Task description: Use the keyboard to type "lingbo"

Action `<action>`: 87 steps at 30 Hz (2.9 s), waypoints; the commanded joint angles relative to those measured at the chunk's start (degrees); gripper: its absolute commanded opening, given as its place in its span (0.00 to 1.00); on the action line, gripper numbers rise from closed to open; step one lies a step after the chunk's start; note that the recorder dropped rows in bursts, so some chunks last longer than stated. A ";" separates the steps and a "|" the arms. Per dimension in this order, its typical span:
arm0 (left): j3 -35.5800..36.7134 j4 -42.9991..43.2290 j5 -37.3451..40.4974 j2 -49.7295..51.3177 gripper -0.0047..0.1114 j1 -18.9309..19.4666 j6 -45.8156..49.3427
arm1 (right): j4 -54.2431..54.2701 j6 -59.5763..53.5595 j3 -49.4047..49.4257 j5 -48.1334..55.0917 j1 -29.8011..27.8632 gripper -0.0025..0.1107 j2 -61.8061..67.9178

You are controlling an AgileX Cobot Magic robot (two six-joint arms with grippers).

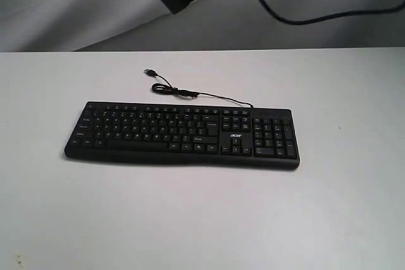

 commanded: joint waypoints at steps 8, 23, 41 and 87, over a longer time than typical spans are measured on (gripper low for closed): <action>0.28 0.01 -0.50 -0.28 0.04 -0.38 -0.12 | -5.02 9.80 28.30 -22.17 0.10 0.02 -28.31; 0.28 0.01 -0.50 -0.28 0.04 -0.38 -0.12 | -1.55 9.93 68.17 -54.34 -0.16 0.02 -58.40; 0.28 0.01 -0.50 -0.28 0.04 -0.38 -0.12 | 10.58 14.95 74.74 -56.23 -0.16 0.02 -73.47; 0.28 0.01 -0.50 -0.28 0.04 -0.38 -0.12 | -26.90 46.52 99.43 -26.44 -36.44 0.02 -102.83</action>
